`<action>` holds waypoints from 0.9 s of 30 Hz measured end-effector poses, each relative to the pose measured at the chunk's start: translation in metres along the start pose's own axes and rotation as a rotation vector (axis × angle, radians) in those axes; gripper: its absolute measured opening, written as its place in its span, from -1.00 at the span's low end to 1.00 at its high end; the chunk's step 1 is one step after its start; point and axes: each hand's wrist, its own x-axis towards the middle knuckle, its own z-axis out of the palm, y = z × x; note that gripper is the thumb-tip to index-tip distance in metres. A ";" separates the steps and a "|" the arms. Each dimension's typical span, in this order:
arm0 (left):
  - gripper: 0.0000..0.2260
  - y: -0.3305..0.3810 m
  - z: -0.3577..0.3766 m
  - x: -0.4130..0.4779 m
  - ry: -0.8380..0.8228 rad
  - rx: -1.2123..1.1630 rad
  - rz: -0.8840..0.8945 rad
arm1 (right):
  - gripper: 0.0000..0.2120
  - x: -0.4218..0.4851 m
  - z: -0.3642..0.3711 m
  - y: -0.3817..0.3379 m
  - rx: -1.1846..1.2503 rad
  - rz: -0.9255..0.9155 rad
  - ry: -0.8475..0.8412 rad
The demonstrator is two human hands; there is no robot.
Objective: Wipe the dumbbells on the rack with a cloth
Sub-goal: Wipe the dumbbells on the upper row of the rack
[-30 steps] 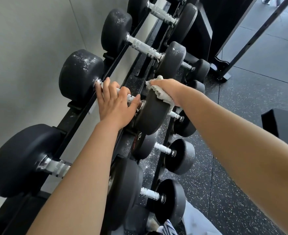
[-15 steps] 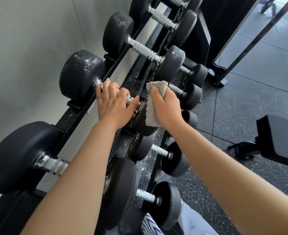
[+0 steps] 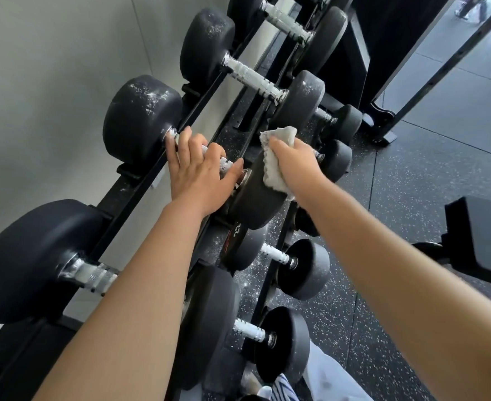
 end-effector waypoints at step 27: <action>-0.58 0.001 0.002 0.000 -0.014 -0.010 -0.015 | -0.57 -0.060 0.044 0.054 -0.189 -0.483 0.374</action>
